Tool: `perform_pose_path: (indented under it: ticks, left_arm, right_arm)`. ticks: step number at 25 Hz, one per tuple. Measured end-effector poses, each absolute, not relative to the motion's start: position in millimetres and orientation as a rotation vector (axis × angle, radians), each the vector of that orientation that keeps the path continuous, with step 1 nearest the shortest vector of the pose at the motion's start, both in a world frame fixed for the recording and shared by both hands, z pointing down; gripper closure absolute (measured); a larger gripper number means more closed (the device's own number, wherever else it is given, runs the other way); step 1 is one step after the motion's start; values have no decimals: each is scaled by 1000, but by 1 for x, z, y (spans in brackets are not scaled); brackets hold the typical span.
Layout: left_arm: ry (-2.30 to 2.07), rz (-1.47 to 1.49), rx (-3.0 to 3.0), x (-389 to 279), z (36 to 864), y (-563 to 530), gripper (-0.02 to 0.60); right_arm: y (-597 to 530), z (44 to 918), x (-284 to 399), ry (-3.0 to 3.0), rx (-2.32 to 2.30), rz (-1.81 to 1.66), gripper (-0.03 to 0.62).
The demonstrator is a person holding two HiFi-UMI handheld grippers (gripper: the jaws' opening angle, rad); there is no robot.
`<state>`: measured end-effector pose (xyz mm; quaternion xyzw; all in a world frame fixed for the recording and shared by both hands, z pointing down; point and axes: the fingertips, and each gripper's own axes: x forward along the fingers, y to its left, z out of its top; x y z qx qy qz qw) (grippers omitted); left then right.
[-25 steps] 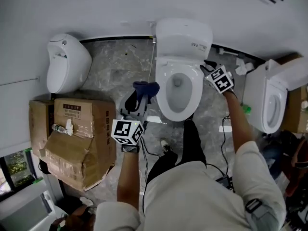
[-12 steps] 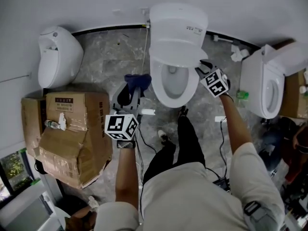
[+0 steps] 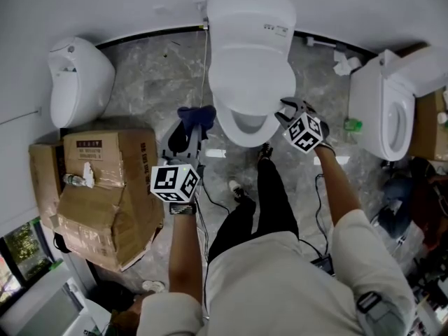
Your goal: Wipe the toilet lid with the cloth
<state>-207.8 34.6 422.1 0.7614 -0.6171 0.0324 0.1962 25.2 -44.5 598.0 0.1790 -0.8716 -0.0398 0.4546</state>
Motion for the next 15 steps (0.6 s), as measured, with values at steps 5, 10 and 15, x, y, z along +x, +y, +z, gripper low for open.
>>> perform_pose_path:
  ticks: [5,10,15]
  left_arm:
    - [-1719,94,2129,-200,427,36,480]
    - [-1702,95,2117,-197,434,36,480]
    - [-1677,111,2118,-188,444,37,480]
  right_arm:
    - [-13,622,28,-2131,290,-23,404]
    - [11,648,30,-2106,201,97,399]
    - [28,668,28,-2075,164,96,388]
